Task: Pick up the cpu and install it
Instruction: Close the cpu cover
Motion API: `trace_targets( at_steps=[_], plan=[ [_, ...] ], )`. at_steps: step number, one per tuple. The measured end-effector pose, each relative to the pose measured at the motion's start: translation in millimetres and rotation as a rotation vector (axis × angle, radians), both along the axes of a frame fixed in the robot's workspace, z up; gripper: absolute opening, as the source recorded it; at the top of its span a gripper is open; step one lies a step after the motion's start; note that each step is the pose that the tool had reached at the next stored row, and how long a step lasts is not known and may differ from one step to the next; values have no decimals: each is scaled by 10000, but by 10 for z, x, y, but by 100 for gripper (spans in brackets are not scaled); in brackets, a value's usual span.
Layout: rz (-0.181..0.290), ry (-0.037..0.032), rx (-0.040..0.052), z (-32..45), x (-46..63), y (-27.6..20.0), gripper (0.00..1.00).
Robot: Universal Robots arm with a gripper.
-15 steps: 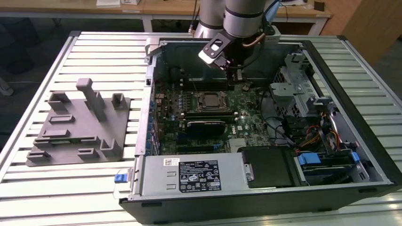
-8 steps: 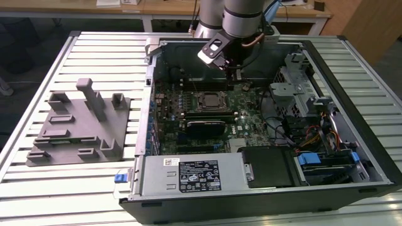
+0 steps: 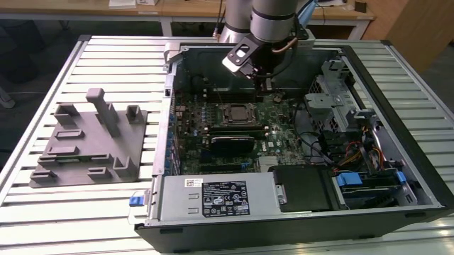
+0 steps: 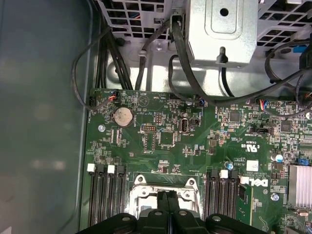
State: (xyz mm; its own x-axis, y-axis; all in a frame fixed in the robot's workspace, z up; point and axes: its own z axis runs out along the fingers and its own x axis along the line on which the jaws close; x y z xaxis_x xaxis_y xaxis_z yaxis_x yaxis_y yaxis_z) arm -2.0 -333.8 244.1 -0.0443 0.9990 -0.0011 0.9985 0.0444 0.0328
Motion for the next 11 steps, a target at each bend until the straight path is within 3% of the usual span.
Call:
trace_targets(
  at_steps=[11],
  plan=[
    [0, 0, 0, 0, -31, 0, 11]
  ],
)
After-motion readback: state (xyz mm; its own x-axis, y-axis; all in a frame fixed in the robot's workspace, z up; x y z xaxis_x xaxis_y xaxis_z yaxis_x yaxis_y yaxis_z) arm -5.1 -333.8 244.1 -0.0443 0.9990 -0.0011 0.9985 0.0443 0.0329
